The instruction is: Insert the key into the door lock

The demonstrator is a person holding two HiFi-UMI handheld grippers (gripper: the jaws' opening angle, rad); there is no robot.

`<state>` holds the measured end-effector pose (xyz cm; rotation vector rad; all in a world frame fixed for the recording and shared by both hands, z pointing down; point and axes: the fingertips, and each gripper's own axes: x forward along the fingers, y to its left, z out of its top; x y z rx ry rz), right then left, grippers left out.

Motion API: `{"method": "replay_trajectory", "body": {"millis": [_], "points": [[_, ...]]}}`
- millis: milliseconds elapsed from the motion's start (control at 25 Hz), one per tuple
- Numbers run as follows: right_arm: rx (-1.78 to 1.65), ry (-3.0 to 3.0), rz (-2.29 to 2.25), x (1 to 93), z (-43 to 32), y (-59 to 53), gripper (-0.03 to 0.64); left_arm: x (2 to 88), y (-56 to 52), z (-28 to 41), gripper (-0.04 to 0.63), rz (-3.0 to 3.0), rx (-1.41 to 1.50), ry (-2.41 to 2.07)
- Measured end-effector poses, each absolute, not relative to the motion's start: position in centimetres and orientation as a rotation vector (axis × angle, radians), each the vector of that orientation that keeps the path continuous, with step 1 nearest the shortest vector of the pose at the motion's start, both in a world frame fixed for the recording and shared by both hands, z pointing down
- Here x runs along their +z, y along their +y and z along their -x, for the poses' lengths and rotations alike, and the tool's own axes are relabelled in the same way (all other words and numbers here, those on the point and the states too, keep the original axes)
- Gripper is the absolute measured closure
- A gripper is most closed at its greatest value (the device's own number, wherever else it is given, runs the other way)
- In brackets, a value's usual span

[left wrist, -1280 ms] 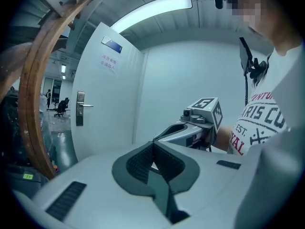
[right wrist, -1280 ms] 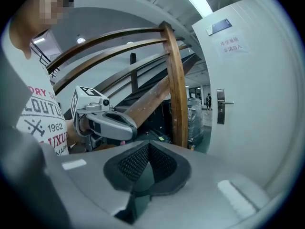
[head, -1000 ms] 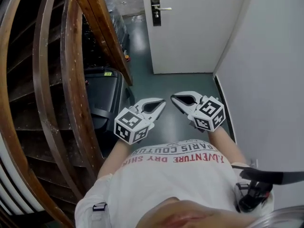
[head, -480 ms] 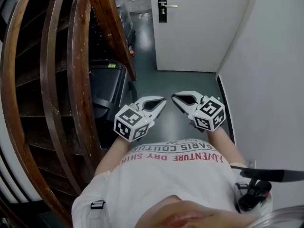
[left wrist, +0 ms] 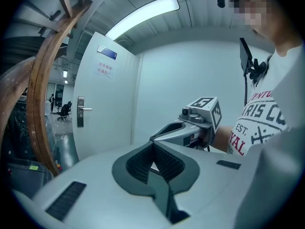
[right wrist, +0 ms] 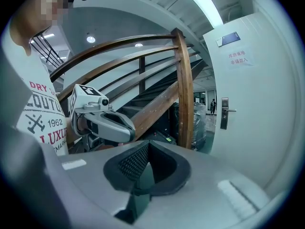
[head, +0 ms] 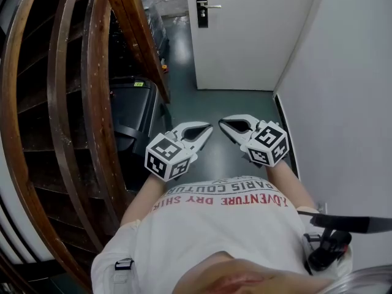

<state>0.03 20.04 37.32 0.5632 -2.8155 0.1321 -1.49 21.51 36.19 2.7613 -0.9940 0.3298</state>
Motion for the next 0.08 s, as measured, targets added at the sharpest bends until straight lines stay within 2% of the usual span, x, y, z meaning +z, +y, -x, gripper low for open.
{"method": "replay_trajectory", "body": {"millis": [80], "points": [[0.132,-2.813,-0.564,37.17,-0.61,20.08,0.615,35.95,21.61,0.97,0.592,-2.762,0.323,-0.992]]}}
